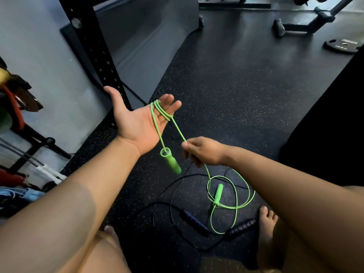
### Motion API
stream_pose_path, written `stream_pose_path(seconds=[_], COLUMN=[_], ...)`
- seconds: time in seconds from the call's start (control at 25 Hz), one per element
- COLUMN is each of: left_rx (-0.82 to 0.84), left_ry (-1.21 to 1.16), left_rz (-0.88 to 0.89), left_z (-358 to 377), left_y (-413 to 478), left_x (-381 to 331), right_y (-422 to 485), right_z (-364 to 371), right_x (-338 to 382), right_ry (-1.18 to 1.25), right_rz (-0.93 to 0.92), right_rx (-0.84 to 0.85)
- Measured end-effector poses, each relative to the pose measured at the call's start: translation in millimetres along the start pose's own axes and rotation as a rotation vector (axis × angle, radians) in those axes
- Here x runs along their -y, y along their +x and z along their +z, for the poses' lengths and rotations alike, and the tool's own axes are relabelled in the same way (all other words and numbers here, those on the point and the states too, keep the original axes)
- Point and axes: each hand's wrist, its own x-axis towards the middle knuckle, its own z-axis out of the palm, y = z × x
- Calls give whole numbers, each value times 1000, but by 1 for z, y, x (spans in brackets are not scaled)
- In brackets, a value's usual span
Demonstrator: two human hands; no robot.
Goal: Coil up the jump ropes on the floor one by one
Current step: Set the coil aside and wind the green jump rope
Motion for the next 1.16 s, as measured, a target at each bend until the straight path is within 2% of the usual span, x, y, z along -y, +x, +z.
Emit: stream_pose_path(seconds=[0.08,0.2,0.36,0.44,0.52,0.64,0.76,0.88,1.04,1.16], left_rx=[-41,-93,-151,-76,94,235,272,276,191,104], left_ry=[-34,14,423,670,865,995,880,705,429,209], left_rz=[46,66,-33,-134,-249,-418,-476,-446,-341,-213], left_z=[-2,-9,-21,-21,-17,-10,-5,-1,0,-1], left_y=[3,9,19,19,15,9,7,8,7,7], left_x=[-4,-5,9,17,21,24,23,20,19,18], right_y=[-4,-10,-10,-9,-8,-6,-2,2,1,0], right_z=[0,-2,-12,-25,-38,-55,-59,-47,-26,-9], right_x=[8,25,46,49,44,28,10,-5,-9,-10], right_ry=[-214,-422,-573,-574,-527,-315,-75,-75,34,130], right_rz=[-34,-151,-291,-359,-408,-392,-332,-250,-140,-28], right_rx=[64,66,-30,-142,-257,-332,-354,-352,-298,-192])
